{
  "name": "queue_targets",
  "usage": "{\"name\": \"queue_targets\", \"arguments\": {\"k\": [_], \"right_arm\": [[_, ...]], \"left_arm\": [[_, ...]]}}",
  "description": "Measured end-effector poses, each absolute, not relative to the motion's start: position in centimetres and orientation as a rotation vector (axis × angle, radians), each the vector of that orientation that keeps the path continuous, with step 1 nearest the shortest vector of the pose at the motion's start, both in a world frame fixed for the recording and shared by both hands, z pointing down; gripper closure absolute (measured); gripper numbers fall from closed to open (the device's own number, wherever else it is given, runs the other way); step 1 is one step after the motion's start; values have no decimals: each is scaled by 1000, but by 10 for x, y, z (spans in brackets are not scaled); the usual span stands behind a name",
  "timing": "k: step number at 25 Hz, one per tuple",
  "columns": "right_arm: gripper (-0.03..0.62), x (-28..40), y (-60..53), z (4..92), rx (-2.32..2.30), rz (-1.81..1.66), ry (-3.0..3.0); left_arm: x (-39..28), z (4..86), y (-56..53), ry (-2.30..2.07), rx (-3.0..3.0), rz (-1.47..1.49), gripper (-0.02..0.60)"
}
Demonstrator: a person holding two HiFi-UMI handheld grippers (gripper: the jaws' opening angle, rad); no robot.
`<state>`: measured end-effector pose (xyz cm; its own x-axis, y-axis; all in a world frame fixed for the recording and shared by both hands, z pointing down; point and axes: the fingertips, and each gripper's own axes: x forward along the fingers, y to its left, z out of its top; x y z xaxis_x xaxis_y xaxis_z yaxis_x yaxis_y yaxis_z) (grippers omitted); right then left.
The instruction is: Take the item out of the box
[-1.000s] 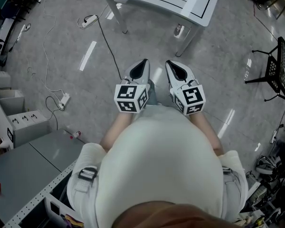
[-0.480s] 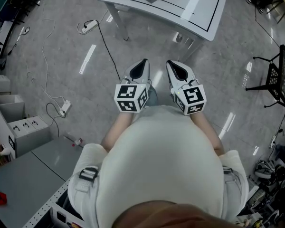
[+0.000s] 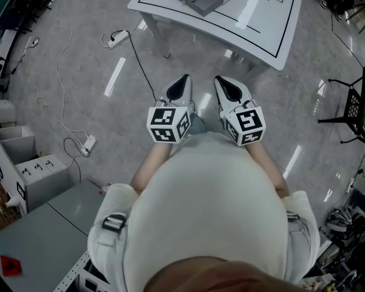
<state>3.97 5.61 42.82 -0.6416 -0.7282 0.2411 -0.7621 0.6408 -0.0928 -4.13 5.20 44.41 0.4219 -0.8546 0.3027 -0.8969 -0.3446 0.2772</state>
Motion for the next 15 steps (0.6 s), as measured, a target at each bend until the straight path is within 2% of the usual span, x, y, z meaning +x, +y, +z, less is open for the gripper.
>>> {"name": "queue_targets", "arguments": {"k": [15], "right_arm": [[594, 1, -47, 415, 1286, 240, -2652]], "left_arm": [[-87, 431, -54, -1467, 2318, 111, 581]]}}
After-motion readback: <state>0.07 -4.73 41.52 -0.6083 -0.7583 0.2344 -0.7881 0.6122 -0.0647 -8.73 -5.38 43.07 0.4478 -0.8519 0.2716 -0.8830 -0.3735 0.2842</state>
